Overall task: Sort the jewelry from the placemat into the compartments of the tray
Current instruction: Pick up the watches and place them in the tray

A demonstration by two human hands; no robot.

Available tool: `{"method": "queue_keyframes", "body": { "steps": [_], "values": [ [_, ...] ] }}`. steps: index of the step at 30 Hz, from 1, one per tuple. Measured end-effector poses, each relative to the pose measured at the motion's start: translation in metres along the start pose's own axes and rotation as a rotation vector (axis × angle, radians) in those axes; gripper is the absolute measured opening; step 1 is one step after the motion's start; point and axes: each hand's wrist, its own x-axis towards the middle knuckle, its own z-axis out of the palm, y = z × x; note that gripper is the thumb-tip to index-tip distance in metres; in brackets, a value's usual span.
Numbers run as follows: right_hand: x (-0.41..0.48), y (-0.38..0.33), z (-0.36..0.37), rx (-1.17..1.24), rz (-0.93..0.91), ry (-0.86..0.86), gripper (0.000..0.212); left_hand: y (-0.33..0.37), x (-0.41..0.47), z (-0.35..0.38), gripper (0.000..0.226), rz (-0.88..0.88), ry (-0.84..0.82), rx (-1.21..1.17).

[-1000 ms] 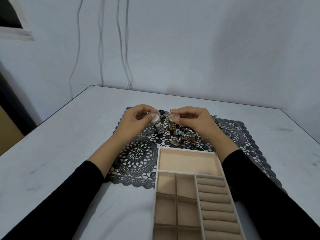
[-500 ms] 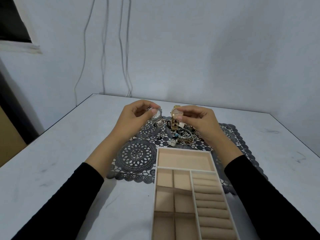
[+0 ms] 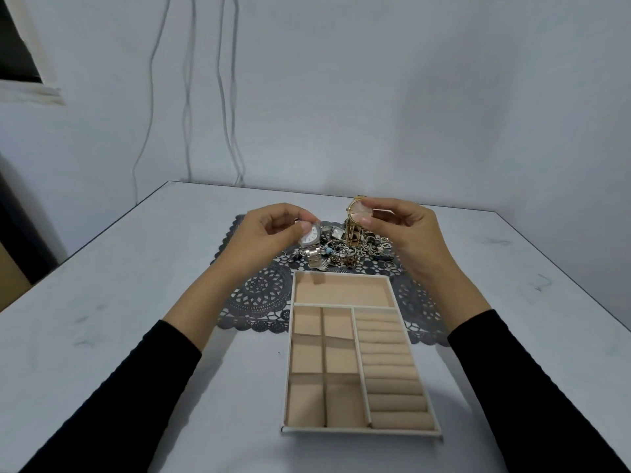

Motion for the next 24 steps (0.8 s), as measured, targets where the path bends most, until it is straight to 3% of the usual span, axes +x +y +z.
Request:
{"method": "queue_keyframes", "body": {
  "steps": [19,24],
  "values": [
    [-0.019,-0.002,-0.009,-0.027,0.028,0.006,0.029,-0.017,-0.015,0.002,0.013,-0.174,-0.257,0.097],
    [-0.02,-0.001,-0.009,-0.022,0.032,0.01,0.029,-0.02,-0.017,0.004,0.013,-0.187,-0.245,0.102]
  ]
}}
